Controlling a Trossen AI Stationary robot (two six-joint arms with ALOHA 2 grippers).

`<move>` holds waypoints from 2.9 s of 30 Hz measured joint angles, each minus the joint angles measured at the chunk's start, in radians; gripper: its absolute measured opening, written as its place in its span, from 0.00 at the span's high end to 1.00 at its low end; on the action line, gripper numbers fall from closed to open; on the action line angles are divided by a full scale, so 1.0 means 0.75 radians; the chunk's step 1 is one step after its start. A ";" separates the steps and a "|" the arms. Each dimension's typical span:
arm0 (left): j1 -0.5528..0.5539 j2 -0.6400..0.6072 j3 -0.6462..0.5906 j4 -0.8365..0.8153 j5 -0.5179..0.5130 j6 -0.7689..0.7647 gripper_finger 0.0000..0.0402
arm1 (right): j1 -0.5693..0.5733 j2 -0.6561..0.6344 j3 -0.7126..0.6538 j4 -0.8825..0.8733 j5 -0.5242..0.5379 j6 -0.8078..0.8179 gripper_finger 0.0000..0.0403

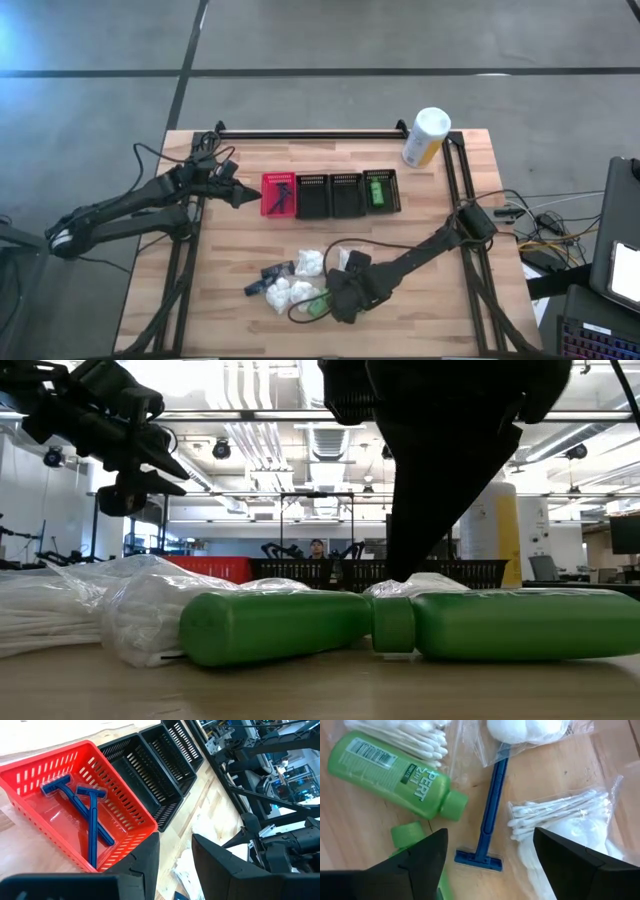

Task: Pick & Place Travel size toiletries
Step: Put the shampoo into the right black bin

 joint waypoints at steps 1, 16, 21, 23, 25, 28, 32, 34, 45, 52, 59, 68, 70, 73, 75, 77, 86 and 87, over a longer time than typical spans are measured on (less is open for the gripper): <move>0.000 0.000 0.000 0.000 0.000 0.003 0.70 | 0.000 0.000 0.000 0.007 0.000 0.007 0.26; 0.000 -0.001 0.000 0.000 0.016 0.007 0.70 | 0.000 0.000 0.000 0.037 -0.003 0.063 0.19; 0.000 -0.001 0.000 0.000 0.016 -0.126 0.70 | 0.000 0.000 0.000 0.043 -0.006 0.088 0.17; 0.000 -0.001 0.000 0.000 0.016 -0.150 0.70 | 0.000 0.000 0.000 0.056 -0.017 0.086 0.15; 0.000 -0.001 0.000 0.000 0.016 -0.154 0.70 | 0.000 0.000 0.000 0.059 -0.024 0.085 0.14; 0.000 -0.001 0.000 0.000 0.016 -0.156 0.70 | 0.000 0.000 0.000 0.060 -0.028 0.083 0.12; 0.000 -0.001 0.000 0.000 0.016 -0.189 0.70 | 0.000 0.000 0.000 0.063 -0.028 0.083 0.10; 0.000 -0.001 0.000 -0.001 0.005 -0.116 0.70 | 0.000 0.000 0.000 0.063 -0.028 0.081 0.11; 0.001 0.014 -0.003 0.027 -0.182 0.437 0.70 | 0.006 0.000 0.000 0.069 -0.024 0.090 0.18; 0.001 0.015 -0.004 0.029 -0.164 0.225 0.70 | 0.006 0.000 0.000 0.073 -0.023 0.087 0.22; 0.000 0.015 -0.005 0.029 -0.161 0.103 0.70 | 0.005 0.000 0.000 0.077 -0.022 0.082 0.26; 0.000 0.015 -0.005 0.029 -0.160 0.108 0.70 | 0.005 0.000 0.000 0.077 -0.020 0.071 0.29; 0.000 0.015 -0.005 0.030 -0.160 0.109 0.70 | 0.005 0.000 0.000 0.078 -0.019 0.071 0.30; 0.000 0.015 -0.005 0.030 -0.161 0.110 0.70 | 0.005 0.000 0.000 0.081 -0.020 0.072 0.31; 0.000 0.015 -0.005 0.029 -0.161 0.113 0.70 | 0.005 -0.001 0.000 0.089 -0.019 0.077 0.32; 0.000 0.015 -0.005 0.030 -0.162 0.122 0.70 | 0.005 -0.001 0.000 0.096 -0.020 0.088 0.32; 0.000 0.015 -0.005 0.030 -0.166 0.123 0.70 | 0.005 -0.001 0.000 0.104 -0.020 0.083 0.36; 0.000 0.015 -0.005 0.030 -0.166 0.123 0.70 | 0.005 -0.001 0.000 0.104 -0.020 0.083 0.36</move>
